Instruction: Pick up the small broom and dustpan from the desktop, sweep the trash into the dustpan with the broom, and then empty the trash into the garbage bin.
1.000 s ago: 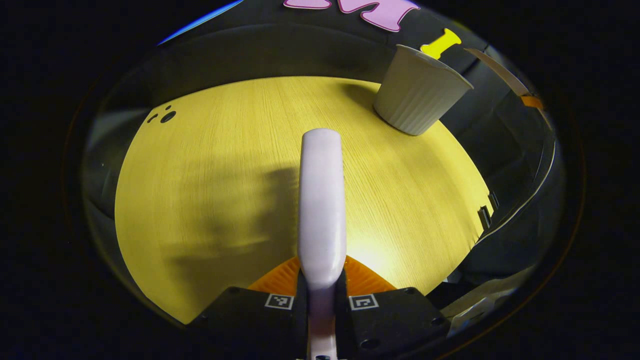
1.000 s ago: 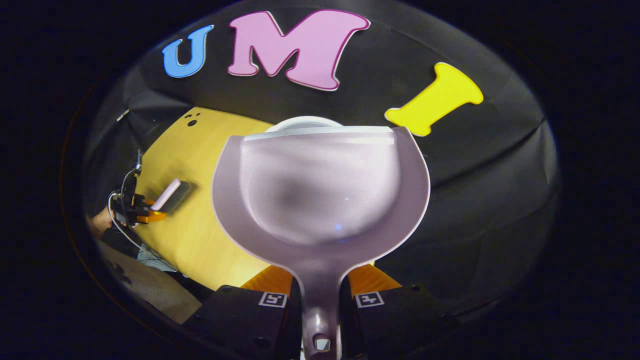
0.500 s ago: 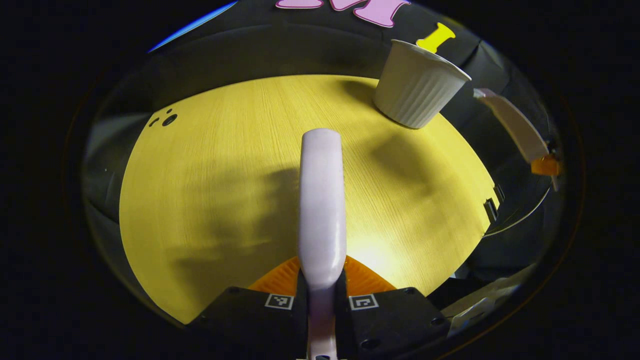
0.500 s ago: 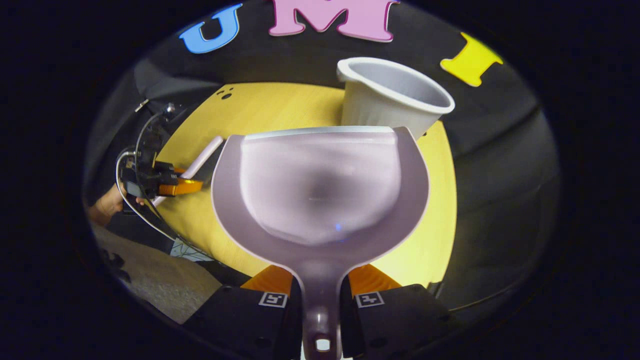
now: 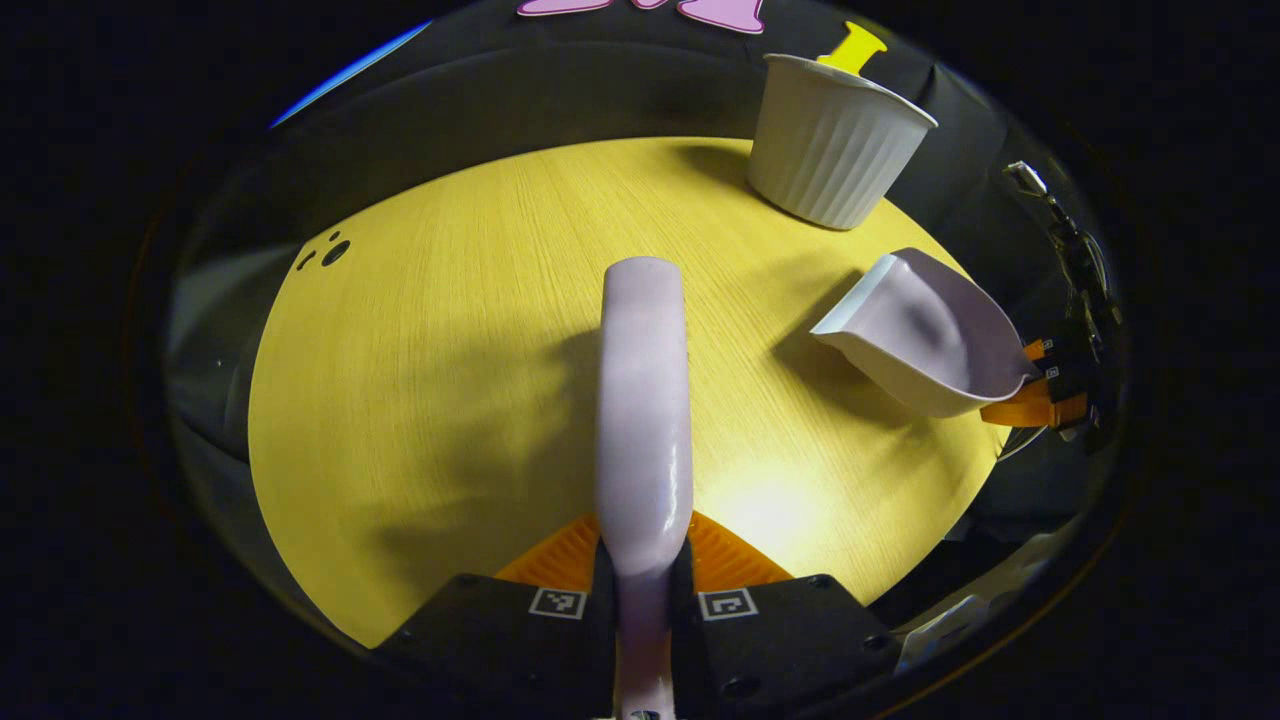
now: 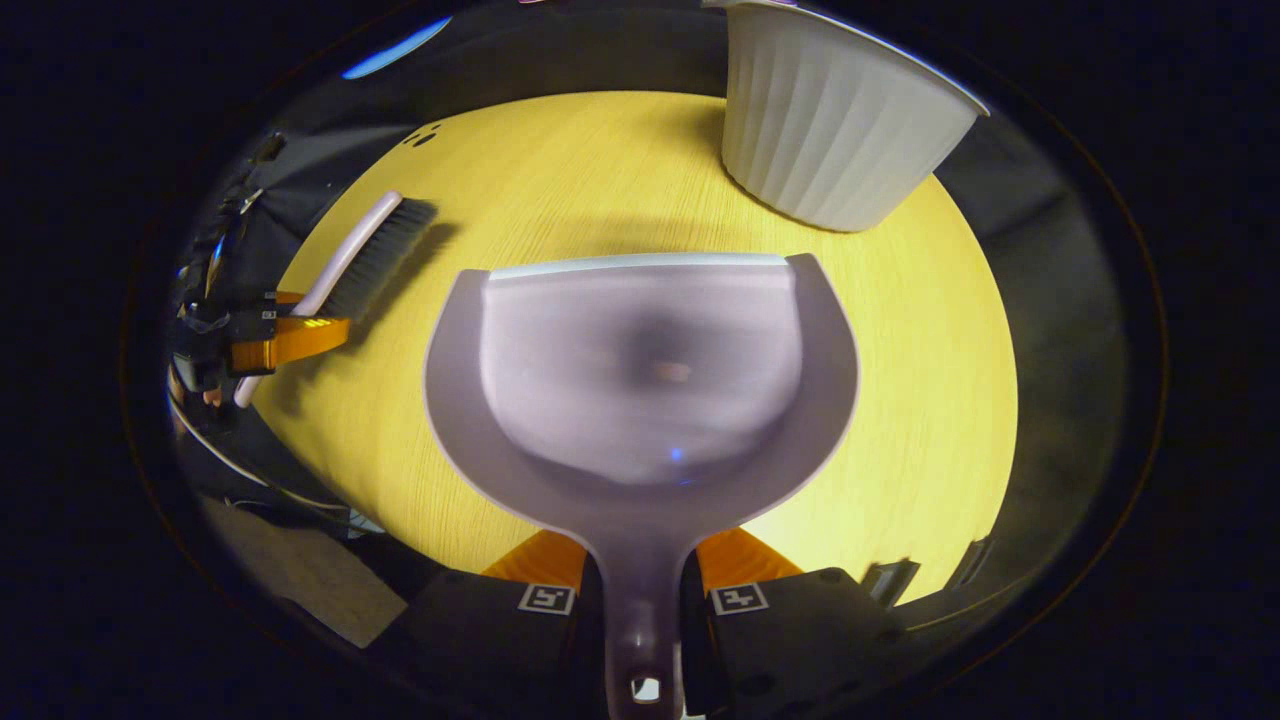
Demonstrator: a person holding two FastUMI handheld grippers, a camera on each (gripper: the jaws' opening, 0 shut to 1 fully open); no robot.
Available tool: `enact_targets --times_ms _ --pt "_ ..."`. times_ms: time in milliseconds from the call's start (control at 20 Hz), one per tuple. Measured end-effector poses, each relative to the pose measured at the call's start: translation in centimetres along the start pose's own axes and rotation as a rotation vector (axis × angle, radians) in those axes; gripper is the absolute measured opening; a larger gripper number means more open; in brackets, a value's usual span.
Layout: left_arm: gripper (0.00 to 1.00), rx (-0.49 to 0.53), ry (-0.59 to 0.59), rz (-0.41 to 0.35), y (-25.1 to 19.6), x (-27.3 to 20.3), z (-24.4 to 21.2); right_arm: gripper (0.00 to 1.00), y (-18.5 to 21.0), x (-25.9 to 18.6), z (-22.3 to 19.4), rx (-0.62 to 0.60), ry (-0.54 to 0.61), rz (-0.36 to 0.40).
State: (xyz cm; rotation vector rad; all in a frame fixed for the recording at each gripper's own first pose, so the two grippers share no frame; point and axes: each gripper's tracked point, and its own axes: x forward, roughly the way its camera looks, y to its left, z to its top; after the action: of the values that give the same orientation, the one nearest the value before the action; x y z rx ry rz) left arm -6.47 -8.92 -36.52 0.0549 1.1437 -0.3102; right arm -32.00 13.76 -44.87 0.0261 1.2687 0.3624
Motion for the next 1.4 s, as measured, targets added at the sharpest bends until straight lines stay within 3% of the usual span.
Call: enact_targets --times_ms 550,650,850,900,1000,1150,1200,1250,1350,1400 --pt "0.29 0.046 0.008 0.033 0.6 -0.5 0.2 0.37 0.1 0.5 -0.8 0.011 0.021 -0.009" --pt "0.34 0.061 0.005 0.044 0.7 -0.5 0.1 0.44 0.3 -0.1 -0.9 0.019 0.017 0.008" --pt "0.35 0.077 -0.011 0.078 1.0 -2.0 0.0 0.43 0.3 -2.2 -0.8 0.05 -0.013 0.038" --pt "0.35 0.088 -0.02 0.085 1.1 -2.5 0.1 0.46 0.3 -3.0 -0.9 0.047 -0.023 0.044" --pt "0.35 0.116 -0.045 0.108 1.4 -3.9 0.2 0.4 0.4 -5.0 -0.7 0.036 -0.051 0.051" --pt "0.36 0.163 -0.095 0.136 1.3 -6.1 1.1 0.39 0.9 -8.3 0.3 0.036 -0.125 0.061" --pt "0.39 0.171 -0.112 0.139 1.2 -6.9 1.4 0.46 1.1 -9.4 0.9 0.038 -0.155 0.065" --pt "0.39 0.173 -0.13 0.143 0.9 -7.7 1.8 0.39 1.2 -10.6 1.6 0.034 -0.19 0.062" --pt "0.34 0.17 -0.187 0.149 0.4 -9.6 3.2 0.39 1.6 -12.7 3.1 0.005 -0.276 0.05" --pt "0.39 0.169 -0.223 0.148 0.2 -10.3 4.0 0.39 1.9 -14.0 4.0 -0.01 -0.327 0.047"
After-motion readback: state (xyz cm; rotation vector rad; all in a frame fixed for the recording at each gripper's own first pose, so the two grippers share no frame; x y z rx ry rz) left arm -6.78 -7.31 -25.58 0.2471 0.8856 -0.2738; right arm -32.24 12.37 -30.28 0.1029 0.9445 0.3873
